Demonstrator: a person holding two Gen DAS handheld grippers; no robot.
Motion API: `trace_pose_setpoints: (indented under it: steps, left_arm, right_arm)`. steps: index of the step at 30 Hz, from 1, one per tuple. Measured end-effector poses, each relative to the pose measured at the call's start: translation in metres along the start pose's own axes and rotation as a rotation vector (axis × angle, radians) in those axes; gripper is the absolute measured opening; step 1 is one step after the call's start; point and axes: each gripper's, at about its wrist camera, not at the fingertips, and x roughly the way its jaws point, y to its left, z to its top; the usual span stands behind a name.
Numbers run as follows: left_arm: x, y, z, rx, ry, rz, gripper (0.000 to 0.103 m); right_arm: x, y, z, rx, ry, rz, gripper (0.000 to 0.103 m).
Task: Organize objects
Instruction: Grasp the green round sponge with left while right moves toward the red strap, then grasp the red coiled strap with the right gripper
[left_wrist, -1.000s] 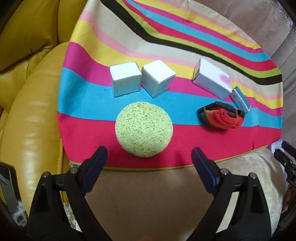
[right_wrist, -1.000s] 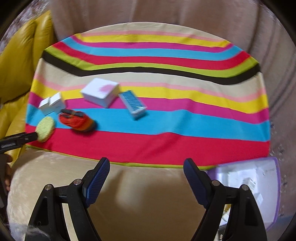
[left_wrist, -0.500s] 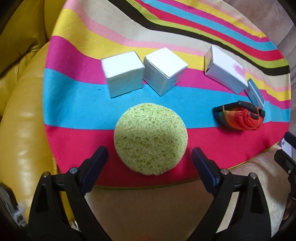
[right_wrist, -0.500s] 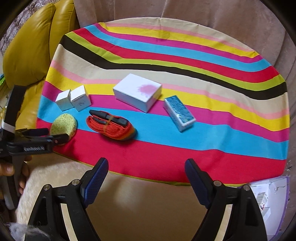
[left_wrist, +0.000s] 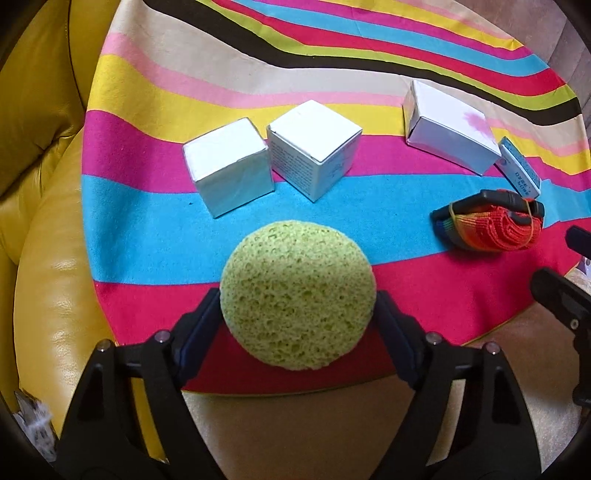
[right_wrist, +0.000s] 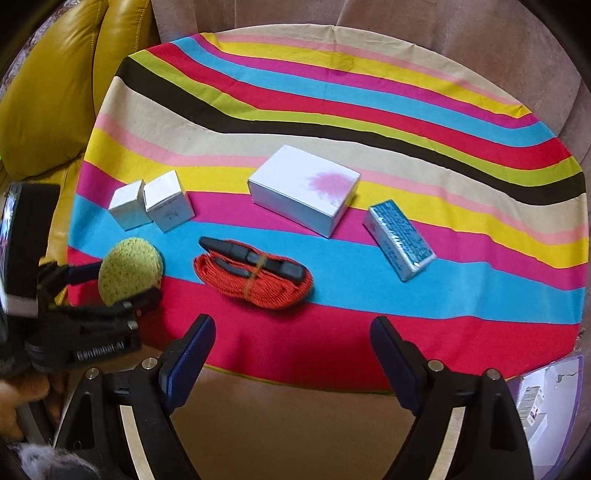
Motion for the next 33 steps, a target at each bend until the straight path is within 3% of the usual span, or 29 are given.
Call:
trace_pose_setpoints:
  steps: [13, 22, 29, 33]
  left_arm:
    - [-0.031, 0.024, -0.024, -0.171, -0.140, 0.052, 0.083]
    - [-0.037, 0.028, -0.036, -0.187, -0.147, 0.037, 0.083]
    - [-0.024, 0.032, -0.020, -0.184, -0.147, 0.032, 0.083]
    - [-0.023, 0.033, -0.019, -0.186, -0.149, 0.032, 0.083]
  right_arm:
    - [0.014, 0.022, 0.018, 0.035, -0.010, -0.002, 0.089]
    - [0.035, 0.024, 0.029, 0.108, 0.044, -0.015, 0.090]
    - [0.051, 0.019, 0.036, 0.160, 0.077, -0.025, 0.090]
    - [0.056, 0.012, 0.035, 0.194, 0.097, 0.000, 0.084]
